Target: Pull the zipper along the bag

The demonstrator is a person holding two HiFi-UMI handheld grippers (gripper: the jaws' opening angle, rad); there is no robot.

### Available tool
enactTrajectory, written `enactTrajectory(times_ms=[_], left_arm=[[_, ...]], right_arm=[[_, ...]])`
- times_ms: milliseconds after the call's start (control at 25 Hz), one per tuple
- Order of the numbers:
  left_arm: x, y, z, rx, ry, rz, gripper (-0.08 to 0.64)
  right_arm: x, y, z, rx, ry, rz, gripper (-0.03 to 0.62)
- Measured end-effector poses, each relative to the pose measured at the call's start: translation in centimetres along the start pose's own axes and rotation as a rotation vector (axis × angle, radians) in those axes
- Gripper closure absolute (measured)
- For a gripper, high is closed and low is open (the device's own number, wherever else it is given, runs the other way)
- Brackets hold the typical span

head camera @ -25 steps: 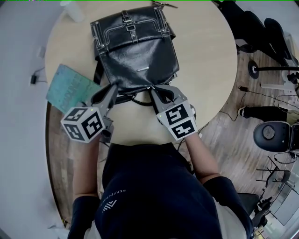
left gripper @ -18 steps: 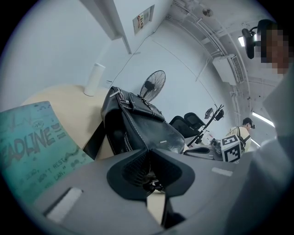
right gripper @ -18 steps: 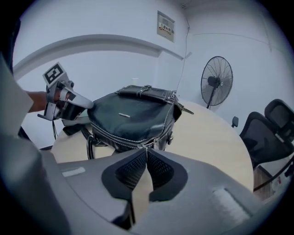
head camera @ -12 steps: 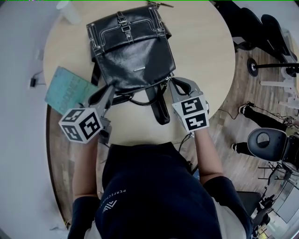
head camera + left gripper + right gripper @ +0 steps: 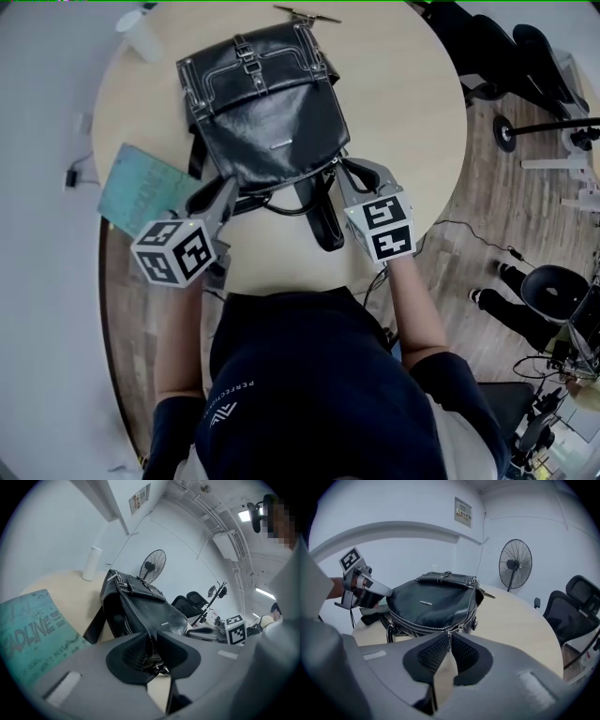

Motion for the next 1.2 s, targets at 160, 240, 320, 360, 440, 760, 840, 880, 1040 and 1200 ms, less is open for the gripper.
enactTrajectory(times_ms=[160,240,320,360,440,760,840,880,1040,1200], left_arm=[[0.0,0.0,0.0,-0.011,-0.014,0.019,0.457],[-0.1,0.0,-0.1,-0.023,-0.024,0.031,0.437],[-0.3,0.0,-0.4,-0.033,-0.032,0.038,0.430],[-0.3,-0.1,-0.6,-0.034,-0.033,0.039,0.433],[-0.2,-0.2,-1.0,-0.029,-0.027,0.039,0.440],[1.0,-1.6,-2.7,0.009,0.041,0.028,0.520],[1.2,-1.9,-2.9,0.021,0.047,0.036,0.540],[1.2,-1.9,-3.0,0.025,0.046,0.042,0.540],[1.2,-1.8,-3.1,0.034,0.034,0.065,0.540],[1.0,-1.8,-3.2,0.035,0.021,0.075,0.541]], right_arm=[[0.1,-0.3,-0.3,-0.005,0.019,0.030,0.540],[0.1,-0.4,-0.6,-0.016,0.021,0.037,0.538],[0.0,-0.6,-1.0,-0.025,0.023,0.047,0.540],[-0.1,-0.7,-1.3,-0.030,0.025,0.054,0.540],[-0.1,-0.7,-1.7,-0.036,0.027,0.066,0.540],[-0.4,-1.1,-2.3,-0.048,0.023,0.114,0.578],[-0.2,-1.3,-2.4,-0.049,0.024,0.115,0.589],[-0.1,-1.4,-2.4,-0.049,0.024,0.116,0.589],[0.2,-1.8,-2.7,-0.039,0.029,0.130,0.589],[0.3,-2.2,-3.1,-0.038,0.037,0.144,0.589]])
Point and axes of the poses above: the fingertips, and each gripper's own axes: z forward along the fingers, y to its right, x out of its top, the point moved 10 cm from there along -z, backward along the fingers, and after that the axes turned 7 degrees about z, right-handed, at the moved point
